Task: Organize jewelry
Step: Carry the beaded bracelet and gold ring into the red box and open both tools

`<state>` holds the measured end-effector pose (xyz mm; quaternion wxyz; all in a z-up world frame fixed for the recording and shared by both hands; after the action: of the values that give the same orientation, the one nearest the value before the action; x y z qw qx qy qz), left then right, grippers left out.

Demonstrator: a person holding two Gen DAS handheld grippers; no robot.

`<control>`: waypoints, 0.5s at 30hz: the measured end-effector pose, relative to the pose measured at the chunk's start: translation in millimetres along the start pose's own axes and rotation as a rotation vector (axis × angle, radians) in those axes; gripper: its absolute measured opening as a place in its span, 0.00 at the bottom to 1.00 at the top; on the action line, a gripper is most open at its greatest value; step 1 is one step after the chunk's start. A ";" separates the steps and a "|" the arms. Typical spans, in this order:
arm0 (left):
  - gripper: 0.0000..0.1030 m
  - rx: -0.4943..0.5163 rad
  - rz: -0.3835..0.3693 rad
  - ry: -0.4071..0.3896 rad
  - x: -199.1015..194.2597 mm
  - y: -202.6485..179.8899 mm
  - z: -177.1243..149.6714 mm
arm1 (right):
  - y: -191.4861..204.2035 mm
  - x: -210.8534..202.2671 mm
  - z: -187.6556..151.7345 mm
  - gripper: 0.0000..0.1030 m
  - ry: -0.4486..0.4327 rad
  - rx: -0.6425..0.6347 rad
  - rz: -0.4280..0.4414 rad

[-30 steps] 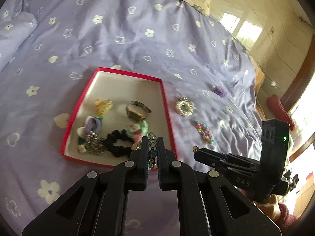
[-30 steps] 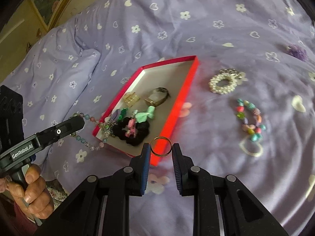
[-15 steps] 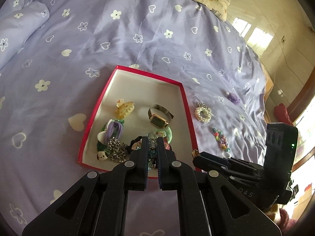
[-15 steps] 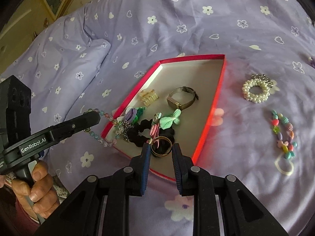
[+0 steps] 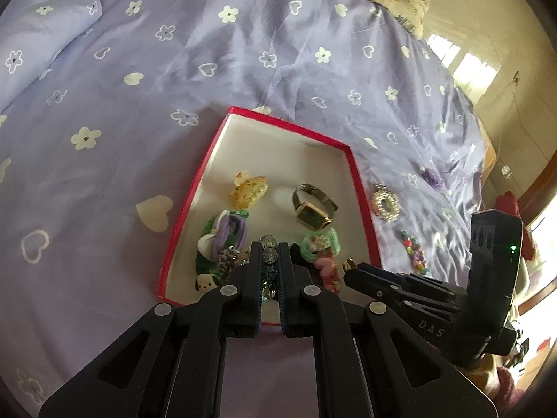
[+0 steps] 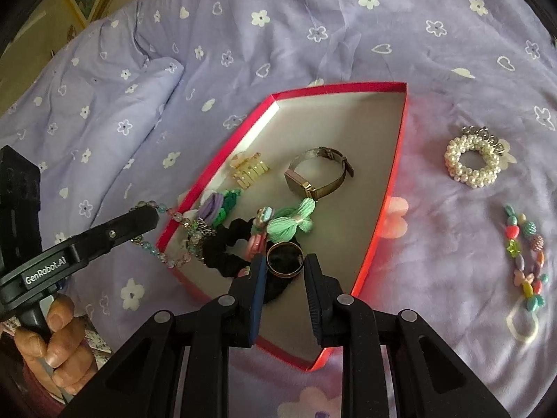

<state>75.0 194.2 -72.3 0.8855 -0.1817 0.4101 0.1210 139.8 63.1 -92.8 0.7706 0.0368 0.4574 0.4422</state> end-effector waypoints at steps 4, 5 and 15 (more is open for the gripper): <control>0.06 -0.012 0.019 0.021 12.2 9.2 -3.8 | 1.6 8.4 -0.5 0.22 0.017 -0.011 -0.001; 0.06 -0.013 0.026 0.026 14.6 11.5 -4.9 | 2.3 10.0 -0.6 0.22 0.022 -0.016 0.000; 0.06 -0.031 0.076 0.084 37.7 29.0 -19.9 | 8.1 22.3 -1.0 0.22 0.068 -0.064 -0.017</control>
<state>74.8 214.5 -119.7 0.8593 -0.1847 0.4516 0.1534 138.0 83.6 -104.6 0.7591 -0.0071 0.4694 0.4510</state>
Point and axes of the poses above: each gripper's, at about its wrist camera, not at the fingertips, and x roughly the way its jaws point, y to its left, z to its top, the point moved 7 cm from there along x, roughly the way its jaws point, and after that the axes turned 12 degrees about z, right-handed, at the moved point
